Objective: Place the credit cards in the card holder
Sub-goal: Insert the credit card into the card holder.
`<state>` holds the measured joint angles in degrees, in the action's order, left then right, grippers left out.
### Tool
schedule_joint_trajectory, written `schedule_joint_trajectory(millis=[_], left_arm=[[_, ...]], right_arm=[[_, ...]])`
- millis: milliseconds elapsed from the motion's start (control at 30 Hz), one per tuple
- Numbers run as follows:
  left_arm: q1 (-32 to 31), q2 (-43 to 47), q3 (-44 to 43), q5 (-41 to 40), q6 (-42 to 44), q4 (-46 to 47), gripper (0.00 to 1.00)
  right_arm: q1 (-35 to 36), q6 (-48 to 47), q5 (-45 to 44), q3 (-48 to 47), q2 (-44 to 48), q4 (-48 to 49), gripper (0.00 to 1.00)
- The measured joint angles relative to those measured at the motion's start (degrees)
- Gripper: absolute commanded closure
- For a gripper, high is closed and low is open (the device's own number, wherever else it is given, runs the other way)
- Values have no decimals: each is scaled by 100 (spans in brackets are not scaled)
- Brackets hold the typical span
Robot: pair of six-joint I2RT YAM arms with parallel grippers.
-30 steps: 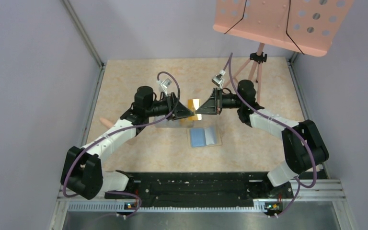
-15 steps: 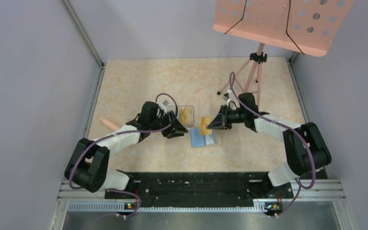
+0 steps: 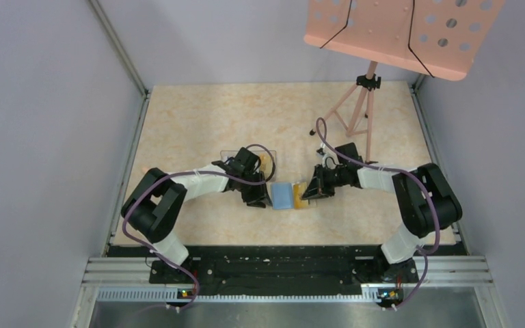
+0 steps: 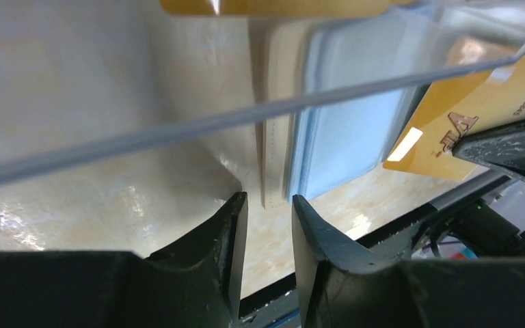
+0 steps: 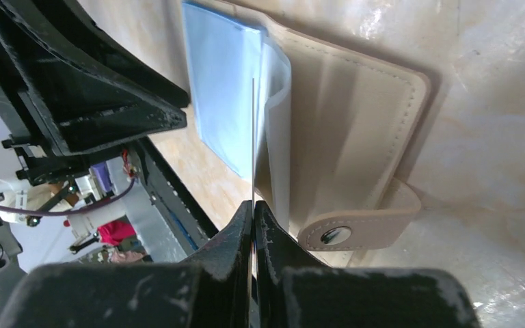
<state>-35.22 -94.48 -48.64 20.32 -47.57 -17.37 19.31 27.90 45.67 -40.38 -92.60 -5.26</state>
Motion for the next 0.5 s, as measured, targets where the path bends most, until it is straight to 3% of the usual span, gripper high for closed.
schedule_joint_trajectory(millis=[400,500], left_arm=[[-160,-256,-610,-848,208,-774,69],[-166,-271,-673,-953,260,-892,74]], right_arm=[[0,-234,31,-103,-221,-164,100],[0,-236,70,-140,-221,-195,100]])
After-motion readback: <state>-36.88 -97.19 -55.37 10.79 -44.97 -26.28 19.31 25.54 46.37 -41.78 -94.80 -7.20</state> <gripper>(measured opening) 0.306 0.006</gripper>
